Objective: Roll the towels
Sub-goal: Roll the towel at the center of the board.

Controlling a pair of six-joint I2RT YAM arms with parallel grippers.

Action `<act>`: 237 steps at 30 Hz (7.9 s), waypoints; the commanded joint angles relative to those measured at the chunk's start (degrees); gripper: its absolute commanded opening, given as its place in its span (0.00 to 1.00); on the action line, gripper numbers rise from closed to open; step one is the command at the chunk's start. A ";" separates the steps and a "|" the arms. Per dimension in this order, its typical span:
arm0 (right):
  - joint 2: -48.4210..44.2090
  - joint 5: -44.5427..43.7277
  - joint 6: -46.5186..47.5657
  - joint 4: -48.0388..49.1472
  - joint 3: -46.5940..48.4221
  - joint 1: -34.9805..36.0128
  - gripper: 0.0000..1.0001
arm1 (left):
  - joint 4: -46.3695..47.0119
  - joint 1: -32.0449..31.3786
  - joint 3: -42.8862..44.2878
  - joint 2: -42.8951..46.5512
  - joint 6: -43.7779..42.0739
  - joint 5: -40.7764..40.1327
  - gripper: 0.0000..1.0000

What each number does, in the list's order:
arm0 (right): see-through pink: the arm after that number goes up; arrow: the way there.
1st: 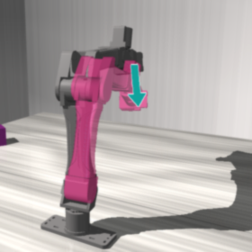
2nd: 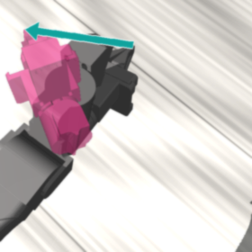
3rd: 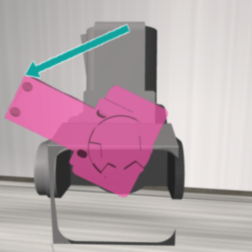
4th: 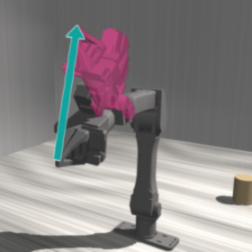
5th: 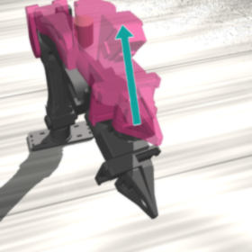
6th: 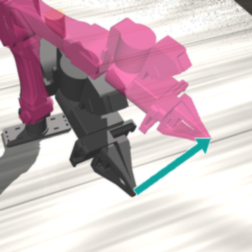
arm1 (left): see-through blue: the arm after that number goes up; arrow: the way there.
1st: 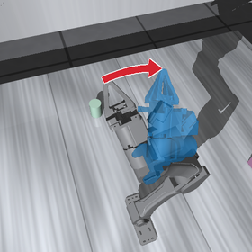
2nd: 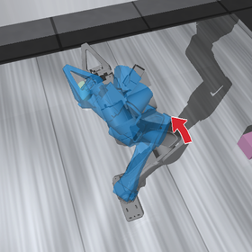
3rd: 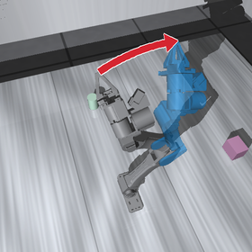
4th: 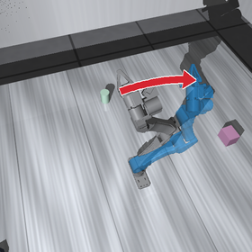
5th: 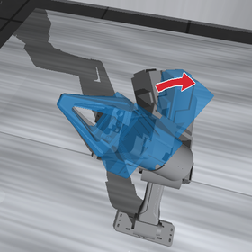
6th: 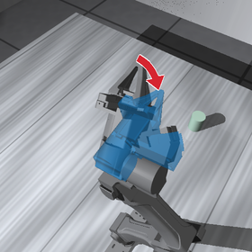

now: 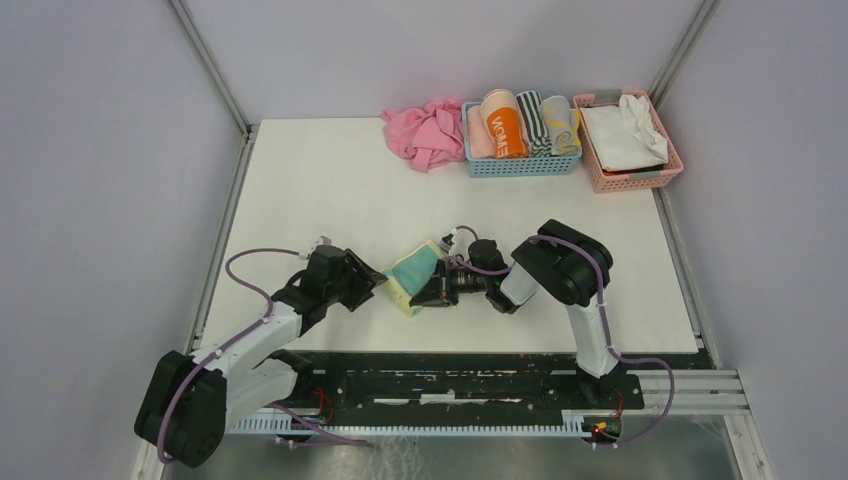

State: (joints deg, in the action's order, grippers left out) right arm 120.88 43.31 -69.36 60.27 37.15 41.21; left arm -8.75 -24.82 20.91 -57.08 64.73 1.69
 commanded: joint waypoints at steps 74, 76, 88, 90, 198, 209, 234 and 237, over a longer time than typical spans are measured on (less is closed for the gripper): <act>-20.06 -23.29 48.30 -63.57 19.61 17.05 0.00 | -1.08 -2.46 0.29 2.02 -1.94 -5.15 0.65; -20.56 -14.93 42.70 -57.33 17.15 14.00 0.00 | -4.06 -2.44 0.84 6.01 -2.28 -5.42 0.68; -8.59 2.35 3.61 -5.45 0.65 2.21 0.00 | 0.23 -2.43 -0.77 6.87 -2.42 3.18 0.71; -6.27 2.26 0.91 -1.38 -1.22 0.94 0.00 | 1.82 -2.49 -0.32 4.04 -3.11 4.36 0.71; -29.53 -35.34 61.24 -86.55 26.44 10.22 0.43 | 13.79 -6.91 -5.87 -8.87 9.49 -3.29 0.30; -29.96 -56.65 69.16 -81.15 28.20 27.73 0.72 | 13.07 -6.97 -5.83 -8.18 10.42 -2.78 0.30; -15.64 -48.88 67.27 -80.73 26.82 27.25 0.29 | 9.86 -6.96 -5.39 -2.31 11.10 -2.71 0.45; -17.21 -39.16 66.30 -79.48 25.93 23.89 0.07 | 8.14 -6.91 -5.15 1.07 11.29 -3.33 0.53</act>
State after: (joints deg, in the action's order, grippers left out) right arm 104.97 -11.77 0.03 -20.40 65.41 68.82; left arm 2.28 -31.62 15.09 -59.96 74.19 0.25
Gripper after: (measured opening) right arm 0.170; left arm 0.489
